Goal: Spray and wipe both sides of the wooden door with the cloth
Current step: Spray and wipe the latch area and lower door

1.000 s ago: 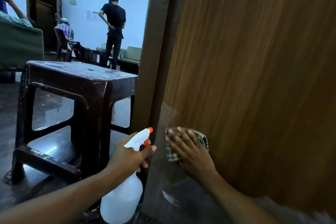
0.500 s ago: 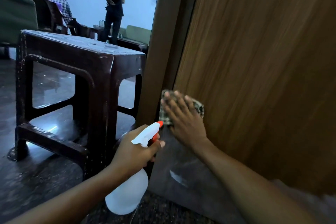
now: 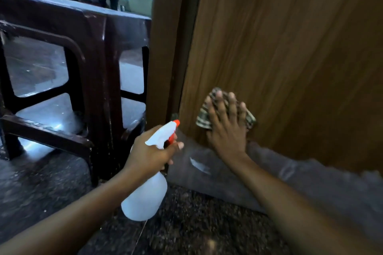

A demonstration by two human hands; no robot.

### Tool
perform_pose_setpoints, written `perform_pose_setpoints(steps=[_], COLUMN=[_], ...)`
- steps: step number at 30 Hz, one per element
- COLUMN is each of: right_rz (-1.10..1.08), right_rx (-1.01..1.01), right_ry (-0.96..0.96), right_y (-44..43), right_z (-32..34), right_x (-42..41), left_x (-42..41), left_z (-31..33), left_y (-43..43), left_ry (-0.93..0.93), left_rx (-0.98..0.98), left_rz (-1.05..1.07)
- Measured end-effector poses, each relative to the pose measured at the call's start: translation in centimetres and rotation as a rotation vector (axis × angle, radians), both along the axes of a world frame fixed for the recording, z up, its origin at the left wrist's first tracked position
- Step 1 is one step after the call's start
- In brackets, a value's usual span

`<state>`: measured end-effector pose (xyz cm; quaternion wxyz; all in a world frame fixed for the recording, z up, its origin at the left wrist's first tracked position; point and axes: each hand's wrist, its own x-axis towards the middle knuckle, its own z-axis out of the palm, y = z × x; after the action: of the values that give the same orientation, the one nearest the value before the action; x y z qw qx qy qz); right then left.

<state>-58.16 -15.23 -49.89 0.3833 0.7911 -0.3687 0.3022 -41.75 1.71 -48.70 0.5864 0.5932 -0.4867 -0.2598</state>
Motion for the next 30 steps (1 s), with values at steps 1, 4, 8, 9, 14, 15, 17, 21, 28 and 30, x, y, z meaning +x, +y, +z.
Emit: perform_pose_setpoints(steps=[1, 4, 8, 9, 14, 15, 17, 21, 28, 30], right_rz=[0.032, 0.140, 0.151, 0.143, -0.044, -0.098, -0.139, 0.030, -0.058, -0.184], right_rx=[0.008, 0.015, 0.016, 0.036, 0.053, 0.050, 0.028, 0.025, 0.068, 0.109], right_ry=[0.042, 0.357, 0.651, 0.674, 0.332, 0.191, -0.032, 0.253, 0.258, -0.069], right_y=[-0.1, -0.5, -1.2, -1.2, -1.2, -1.0, -1.0, -1.5, -1.7, -1.5], right_z=[-0.7, -4.4, -9.8, -10.9, -9.3, -7.9, -5.6, -7.6, -14.1, -12.6], right_x=[1.4, 3.0, -1.3, -3.3, -14.6, -15.0, -13.3, -9.5, -20.9, -22.7], left_x=[-0.1, -0.2, -0.5, -0.7, -2.2, -2.5, -3.7, -5.8, -8.0, -9.2], left_z=[-0.3, -0.9, -2.0, -2.3, -3.6, -3.8, -4.3, -4.0, -1.3, -1.2], left_y=[-0.2, -0.3, -0.4, -0.3, 0.0, 0.0, -0.1, -0.2, -1.2, -2.1], left_ry=[-0.012, -0.021, 0.011, 0.014, 0.034, 0.027, 0.004, -0.021, -0.012, -0.009], left_rx=[0.004, 0.009, 0.050, 0.064, 0.128, 0.136, 0.149, 0.103, 0.068, 0.046], left_rz=[-0.007, -0.004, -0.003, -0.005, -0.010, -0.021, -0.032, -0.090, -0.132, -0.131])
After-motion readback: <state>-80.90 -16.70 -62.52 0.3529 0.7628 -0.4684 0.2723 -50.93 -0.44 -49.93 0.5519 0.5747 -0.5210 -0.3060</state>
